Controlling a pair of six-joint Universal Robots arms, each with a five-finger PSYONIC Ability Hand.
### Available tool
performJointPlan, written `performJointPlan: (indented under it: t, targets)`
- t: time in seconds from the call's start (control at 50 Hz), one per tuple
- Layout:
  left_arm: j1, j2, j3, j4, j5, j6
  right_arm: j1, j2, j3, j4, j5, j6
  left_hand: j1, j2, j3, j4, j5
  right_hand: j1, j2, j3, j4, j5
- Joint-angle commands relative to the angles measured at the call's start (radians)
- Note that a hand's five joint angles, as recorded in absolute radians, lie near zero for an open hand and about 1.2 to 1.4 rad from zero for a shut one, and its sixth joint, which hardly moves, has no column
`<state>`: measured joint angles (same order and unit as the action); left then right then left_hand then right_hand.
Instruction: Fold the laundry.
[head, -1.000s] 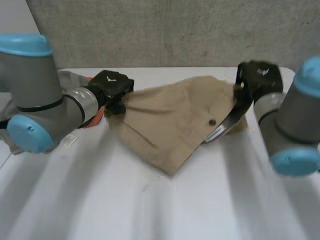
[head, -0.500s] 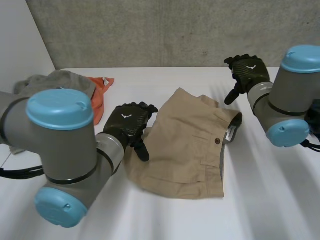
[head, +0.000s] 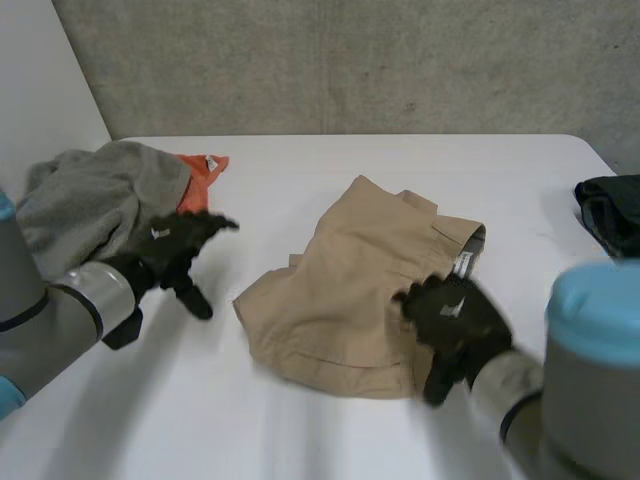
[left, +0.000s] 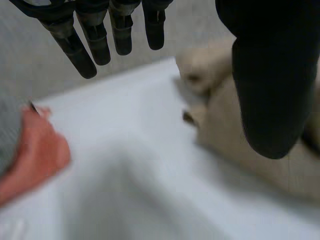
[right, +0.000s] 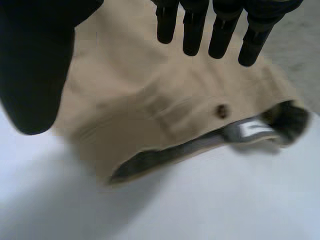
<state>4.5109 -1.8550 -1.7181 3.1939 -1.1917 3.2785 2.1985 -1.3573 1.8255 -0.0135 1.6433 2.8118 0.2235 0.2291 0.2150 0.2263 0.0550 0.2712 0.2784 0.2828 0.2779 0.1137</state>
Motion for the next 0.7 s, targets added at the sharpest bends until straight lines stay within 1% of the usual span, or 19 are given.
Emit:
performJointPlan:
  t: [0.02,0.1,0.18,0.24,0.26,0.32,0.36,0.4,0.42,0.46,0.48,0.5,0.56,0.62,0.64,0.7]
  targets:
    - [0.016,-0.144,0.046,-0.054,0.080,0.112,0.058,0.086,0.086,-0.227,0.003,-0.095,0.084,0.078,0.092,0.081,0.078,0.106,0.099,0.094,0.099,0.089]
    - [-0.002,-0.168,0.054,-0.058,0.083,0.096,0.056,0.125,0.087,-0.290,0.012,-0.127,0.084,0.078,0.092,0.081,0.078,0.132,0.125,0.121,0.125,0.115]
    - [-0.036,-0.176,0.060,-0.057,0.083,0.066,0.046,0.149,0.089,-0.341,0.021,-0.146,0.084,0.078,0.092,0.081,0.078,0.264,0.257,0.252,0.257,0.247]
    - [-0.059,-0.185,0.064,-0.052,0.077,0.061,0.041,0.159,0.087,-0.359,0.021,-0.152,0.084,0.078,0.092,0.081,0.078,0.361,0.354,0.349,0.354,0.344]
    - [-0.076,-0.191,0.071,-0.048,0.073,0.061,0.035,0.170,0.087,-0.367,0.021,-0.158,0.084,0.078,0.092,0.081,0.078,0.443,0.435,0.431,0.436,0.426]
    - [-0.102,-0.207,0.081,-0.043,0.061,0.063,0.026,0.182,0.087,-0.370,0.021,-0.172,0.125,0.119,0.133,0.122,0.119,0.514,0.507,0.502,0.507,0.497]
    - [-0.125,-0.220,0.094,-0.042,0.041,0.063,0.020,0.188,0.086,-0.375,0.023,-0.190,0.271,0.266,0.280,0.268,0.265,0.640,0.632,0.628,0.633,0.623]
    - [-0.137,-0.225,0.103,-0.043,0.021,0.061,0.012,0.185,0.086,-0.375,0.024,-0.193,0.476,0.470,0.485,0.473,0.470,0.775,0.767,0.763,0.768,0.758]
    - [-0.148,-0.224,0.110,-0.042,0.002,0.061,0.007,0.181,0.084,-0.375,0.029,-0.195,0.742,0.736,0.750,0.739,0.736,0.918,0.910,0.906,0.911,0.901]
    - [-0.157,-0.221,0.117,-0.042,-0.025,0.063,0.001,0.173,0.081,-0.370,0.033,-0.193,0.969,0.964,0.978,0.967,0.963,1.124,1.117,1.112,1.117,1.107]
    - [-0.161,-0.216,0.121,-0.040,-0.035,0.063,-0.002,0.167,0.078,-0.370,0.035,-0.190,1.037,1.032,1.046,1.035,1.031,1.125,1.118,1.113,1.118,1.108]
    - [-0.165,-0.201,0.127,-0.042,-0.064,0.063,-0.008,0.150,0.074,-0.365,0.038,-0.184,1.171,1.166,1.180,1.169,1.165,1.125,1.118,1.113,1.118,1.108]
    - [-0.170,-0.167,0.127,-0.043,-0.112,0.063,-0.020,0.117,0.066,-0.347,0.038,-0.172,1.173,1.167,1.181,1.170,1.167,1.125,1.118,1.113,1.118,1.108]
    - [-0.171,-0.095,0.123,-0.049,-0.153,0.067,-0.051,0.046,0.038,-0.303,0.033,-0.155,1.173,1.167,1.181,1.170,1.167,1.125,1.118,1.113,1.118,1.108]
    - [-0.173,-0.049,0.118,-0.054,-0.166,0.076,-0.074,0.000,0.012,-0.271,0.029,-0.150,1.173,1.167,1.181,1.170,1.167,1.125,1.118,1.113,1.118,1.108]
    - [-0.174,0.041,0.112,-0.072,-0.170,0.110,-0.109,-0.068,-0.043,-0.185,0.020,-0.153,1.173,1.167,1.181,1.170,1.167,1.125,1.118,1.113,1.118,1.108]
